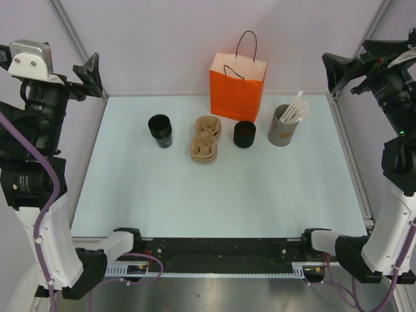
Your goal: Pack the takeout coffee
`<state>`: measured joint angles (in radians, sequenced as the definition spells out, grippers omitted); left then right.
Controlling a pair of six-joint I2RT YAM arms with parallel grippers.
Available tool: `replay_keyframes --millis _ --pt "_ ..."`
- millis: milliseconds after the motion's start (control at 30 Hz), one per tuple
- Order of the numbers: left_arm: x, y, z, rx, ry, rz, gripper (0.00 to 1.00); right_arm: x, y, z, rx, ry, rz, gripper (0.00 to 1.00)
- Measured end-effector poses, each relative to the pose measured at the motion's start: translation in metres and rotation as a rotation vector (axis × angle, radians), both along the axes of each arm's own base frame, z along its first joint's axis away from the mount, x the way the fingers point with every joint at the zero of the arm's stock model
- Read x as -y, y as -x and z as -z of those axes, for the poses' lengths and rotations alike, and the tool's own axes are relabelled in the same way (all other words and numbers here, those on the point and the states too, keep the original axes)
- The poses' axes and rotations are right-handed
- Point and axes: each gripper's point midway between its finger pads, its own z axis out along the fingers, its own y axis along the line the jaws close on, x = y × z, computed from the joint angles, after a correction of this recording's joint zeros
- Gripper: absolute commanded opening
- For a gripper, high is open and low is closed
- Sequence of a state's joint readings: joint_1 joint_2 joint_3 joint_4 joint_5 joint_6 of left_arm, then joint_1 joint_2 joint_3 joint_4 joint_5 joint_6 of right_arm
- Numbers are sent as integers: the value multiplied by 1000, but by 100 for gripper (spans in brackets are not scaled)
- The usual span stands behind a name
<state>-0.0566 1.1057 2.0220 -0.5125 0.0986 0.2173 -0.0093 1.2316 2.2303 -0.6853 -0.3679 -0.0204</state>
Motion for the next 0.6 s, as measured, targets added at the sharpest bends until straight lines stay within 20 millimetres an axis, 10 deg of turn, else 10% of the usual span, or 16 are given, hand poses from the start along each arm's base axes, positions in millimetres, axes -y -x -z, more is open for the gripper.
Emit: replay_keyframes --millis 600 --pt "8 -10 21 -54 6 43 100 -29 -25 35 -82 51 -149 100"
